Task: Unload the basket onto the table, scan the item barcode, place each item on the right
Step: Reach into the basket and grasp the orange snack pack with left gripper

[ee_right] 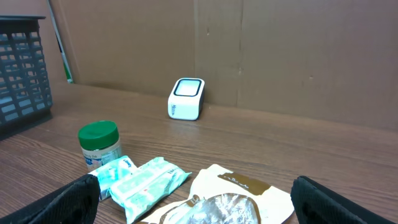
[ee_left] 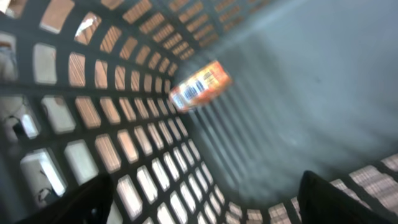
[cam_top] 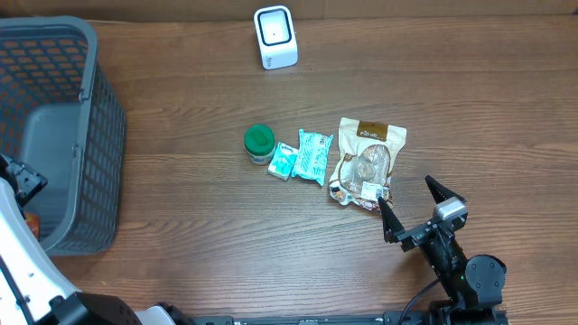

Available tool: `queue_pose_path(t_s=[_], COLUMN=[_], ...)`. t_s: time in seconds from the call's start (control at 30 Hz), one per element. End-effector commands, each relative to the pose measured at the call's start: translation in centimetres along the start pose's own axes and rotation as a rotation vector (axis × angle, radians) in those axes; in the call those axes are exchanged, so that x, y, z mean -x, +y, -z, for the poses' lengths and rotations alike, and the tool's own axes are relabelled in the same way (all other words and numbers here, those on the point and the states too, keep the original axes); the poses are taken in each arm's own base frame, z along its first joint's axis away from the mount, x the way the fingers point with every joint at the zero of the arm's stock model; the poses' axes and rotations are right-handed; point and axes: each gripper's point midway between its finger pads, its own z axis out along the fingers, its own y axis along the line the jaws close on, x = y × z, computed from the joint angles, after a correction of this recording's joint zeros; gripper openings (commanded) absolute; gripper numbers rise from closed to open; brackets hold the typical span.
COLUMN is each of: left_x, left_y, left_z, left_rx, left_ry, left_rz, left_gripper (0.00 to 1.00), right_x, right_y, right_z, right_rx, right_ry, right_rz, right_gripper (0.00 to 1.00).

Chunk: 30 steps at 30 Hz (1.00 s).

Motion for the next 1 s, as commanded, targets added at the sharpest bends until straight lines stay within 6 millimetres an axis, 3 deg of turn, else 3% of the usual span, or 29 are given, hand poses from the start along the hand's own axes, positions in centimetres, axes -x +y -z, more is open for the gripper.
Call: queue_pose_path(t_s=[0.0,0.13,0.37,0.7,0.87,0.97], left_x=[0.2,0.2,-1.6,-1.3,-2.3,-2.4], left_y=[1.0,0.1,-1.6,-3.7,-4.3,-4.1], left_z=[-2.0,-4.3,-8.9,-12.0,-14.8,-16.1], left_rx=[0.074,0.069,0.046,-0.001,-0.008,0.014], left_ry=[-0.020,-0.041,-0.031,-0.044,0.020,0.036], left_rz=[-0.049,-0.161,-0.407,-0.504,-0.535,-0.532], left_gripper=[0.80,0.88,0.87,0.86,0.87,1.00], right_x=[-0.2,-0.2,-0.2,-0.2,-0.2,-0.2], right_y=[-0.2,-0.2,-0.2,-0.2,-0.2,-0.2], right_z=[0.0,0.0,0.0,0.0,0.0,0.0], right_rx=[-0.008,-0.008,-0.008,-0.008,-0.008,-0.008], right_ry=[-0.003,-0.003,-0.003,-0.003,-0.002,-0.003], right_rz=[-0.003,-0.003,-0.003,-0.003,-0.003,-0.003], right_gripper=[1.00,1.00,1.00,1.00,1.00,1.00])
